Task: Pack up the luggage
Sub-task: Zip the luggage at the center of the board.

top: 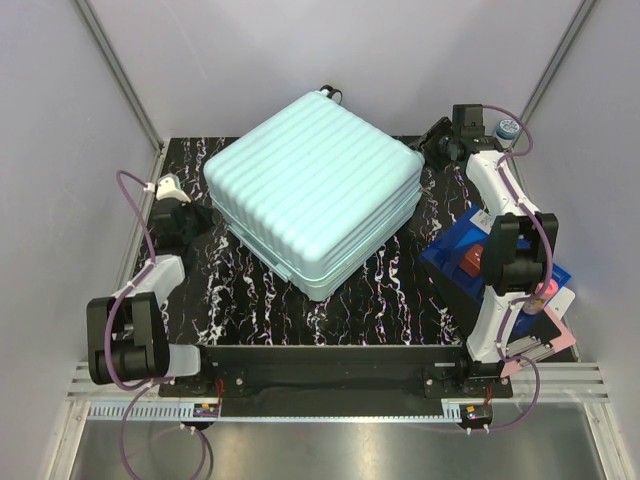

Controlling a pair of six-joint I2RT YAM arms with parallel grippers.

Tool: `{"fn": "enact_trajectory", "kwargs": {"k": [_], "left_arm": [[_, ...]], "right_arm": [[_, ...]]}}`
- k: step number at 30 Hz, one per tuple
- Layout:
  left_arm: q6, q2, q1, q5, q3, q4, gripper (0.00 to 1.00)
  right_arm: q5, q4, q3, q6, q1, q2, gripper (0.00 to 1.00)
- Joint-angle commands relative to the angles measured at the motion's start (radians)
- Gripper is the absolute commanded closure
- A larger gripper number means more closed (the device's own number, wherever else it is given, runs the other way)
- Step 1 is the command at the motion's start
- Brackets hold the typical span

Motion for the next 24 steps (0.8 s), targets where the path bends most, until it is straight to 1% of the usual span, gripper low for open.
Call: {"fn": "enact_trajectory", "kwargs": {"k": [1,7,10,14,15,17,18,21,22,24], "left_arm": [[0.082,0.049,0.127,-0.335,0.053,0.015,1.0],[0.082,0.069,0.132,-0.308,0.072,0.021,1.0],[0.082,0.061,0.132,-0.286,0.056,0.032,1.0],[0.091,0.056,0.132,-0.263,0.049,0.035,1.0],[0.091,0.058,0.132,-0.259,0.047,0.036,1.0],[0.092,0.062,0.132,-0.234,0.047,0.044,1.0],[0.092,0.064,0.132,-0.228,0.049,0.047,1.0],[0.101,0.069,0.132,-0.2,0.05,0.056,1.0],[0.103,0.07,0.133,-0.196,0.05,0.058,1.0],[0.109,0.067,0.132,-0.182,0.044,0.066,1.0]], "right_arm": [[0.074,-0.054,0.004,-0.214,-0.038,-0.029,1.0],[0.06,-0.071,-0.005,-0.226,-0.038,-0.038,1.0],[0.017,-0.074,-0.008,-0.242,-0.04,-0.044,0.95],[-0.037,-0.076,-0.025,-0.269,-0.043,-0.064,0.73],[-0.043,-0.078,-0.031,-0.277,-0.043,-0.067,0.64],[-0.047,-0.082,-0.046,-0.3,-0.043,-0.088,0.56],[-0.044,-0.091,-0.051,-0.314,-0.069,-0.107,0.46],[0.006,-0.125,-0.057,-0.36,-0.074,-0.139,0.33],[0.049,-0.136,-0.056,-0.369,-0.074,-0.147,0.27],[0.11,-0.162,-0.05,-0.392,-0.074,-0.173,0.25]]}}
